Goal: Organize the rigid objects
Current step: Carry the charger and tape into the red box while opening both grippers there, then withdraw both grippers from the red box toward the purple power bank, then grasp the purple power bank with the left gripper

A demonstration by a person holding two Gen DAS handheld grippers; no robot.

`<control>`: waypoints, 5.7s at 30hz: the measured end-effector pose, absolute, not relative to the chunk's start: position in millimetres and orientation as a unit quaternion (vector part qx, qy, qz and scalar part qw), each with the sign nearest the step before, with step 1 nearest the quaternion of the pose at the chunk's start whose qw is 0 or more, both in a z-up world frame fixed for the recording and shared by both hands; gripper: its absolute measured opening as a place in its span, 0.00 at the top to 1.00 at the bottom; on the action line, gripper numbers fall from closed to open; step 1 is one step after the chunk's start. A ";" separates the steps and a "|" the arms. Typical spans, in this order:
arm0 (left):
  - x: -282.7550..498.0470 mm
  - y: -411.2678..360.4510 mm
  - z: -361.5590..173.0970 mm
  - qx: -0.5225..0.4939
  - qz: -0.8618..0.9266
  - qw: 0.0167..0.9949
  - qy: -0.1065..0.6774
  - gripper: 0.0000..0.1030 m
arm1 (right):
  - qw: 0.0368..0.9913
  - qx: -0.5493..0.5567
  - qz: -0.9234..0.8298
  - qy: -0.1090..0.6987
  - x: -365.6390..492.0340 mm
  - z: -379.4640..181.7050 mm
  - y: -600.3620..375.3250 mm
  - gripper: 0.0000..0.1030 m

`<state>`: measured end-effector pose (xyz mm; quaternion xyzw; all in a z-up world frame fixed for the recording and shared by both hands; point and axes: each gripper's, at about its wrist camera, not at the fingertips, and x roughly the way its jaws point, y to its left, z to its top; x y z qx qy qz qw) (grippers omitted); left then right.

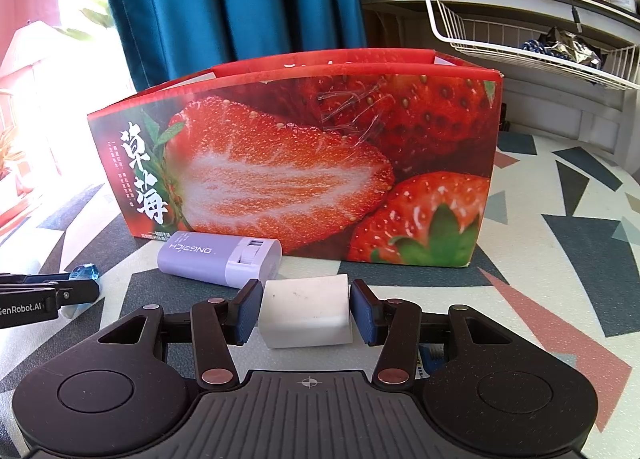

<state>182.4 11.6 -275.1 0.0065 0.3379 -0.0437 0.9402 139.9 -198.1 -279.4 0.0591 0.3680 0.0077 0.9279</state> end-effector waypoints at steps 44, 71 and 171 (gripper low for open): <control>163.3 21.0 -233.7 -0.033 -0.074 0.960 0.266 0.68 | 0.952 0.068 0.041 0.296 123.7 -230.8 -200.5 0.57; 244.3 -22.7 -156.2 -0.021 -0.132 0.968 0.211 0.68 | 0.970 0.078 0.001 0.229 202.1 -182.8 -250.8 0.57; 261.9 -23.8 -273.9 -0.082 -0.228 0.883 0.401 0.61 | 0.918 0.007 0.104 0.384 176.5 -287.4 -164.9 0.48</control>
